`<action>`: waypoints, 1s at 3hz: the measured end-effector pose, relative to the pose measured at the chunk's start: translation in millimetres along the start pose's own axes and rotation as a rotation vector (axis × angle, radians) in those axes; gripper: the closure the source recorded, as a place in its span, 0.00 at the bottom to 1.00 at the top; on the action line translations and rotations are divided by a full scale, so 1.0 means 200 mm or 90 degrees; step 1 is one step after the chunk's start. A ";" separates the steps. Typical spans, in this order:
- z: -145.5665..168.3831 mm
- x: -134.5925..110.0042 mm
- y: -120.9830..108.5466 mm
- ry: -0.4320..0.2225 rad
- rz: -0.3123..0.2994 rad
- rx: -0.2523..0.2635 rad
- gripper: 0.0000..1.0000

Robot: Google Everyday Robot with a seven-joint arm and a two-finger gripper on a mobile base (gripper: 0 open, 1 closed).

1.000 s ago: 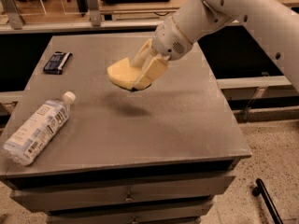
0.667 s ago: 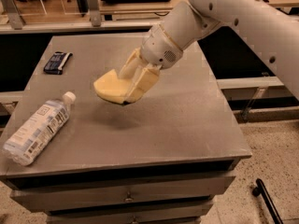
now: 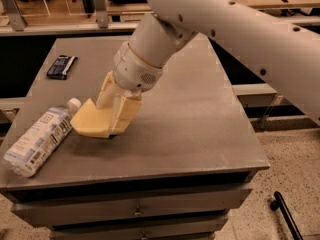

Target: Move sponge near blue plastic bottle

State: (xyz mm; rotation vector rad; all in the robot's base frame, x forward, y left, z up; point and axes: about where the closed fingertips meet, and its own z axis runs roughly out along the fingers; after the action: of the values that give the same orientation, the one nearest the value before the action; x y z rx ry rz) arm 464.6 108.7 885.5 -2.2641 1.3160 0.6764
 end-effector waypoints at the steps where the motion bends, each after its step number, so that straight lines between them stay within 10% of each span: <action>1: 0.11 -0.04 -0.01 0.031 -0.016 -0.013 0.58; 3: 0.14 -0.04 -0.09 0.056 -0.007 0.000 0.04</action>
Offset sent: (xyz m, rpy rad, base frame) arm -0.0081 0.0470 -0.0254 -0.0909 -0.0401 0.0538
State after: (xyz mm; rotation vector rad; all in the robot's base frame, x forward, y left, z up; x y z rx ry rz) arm 471.5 139.7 870.7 -2.3224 1.3430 0.5797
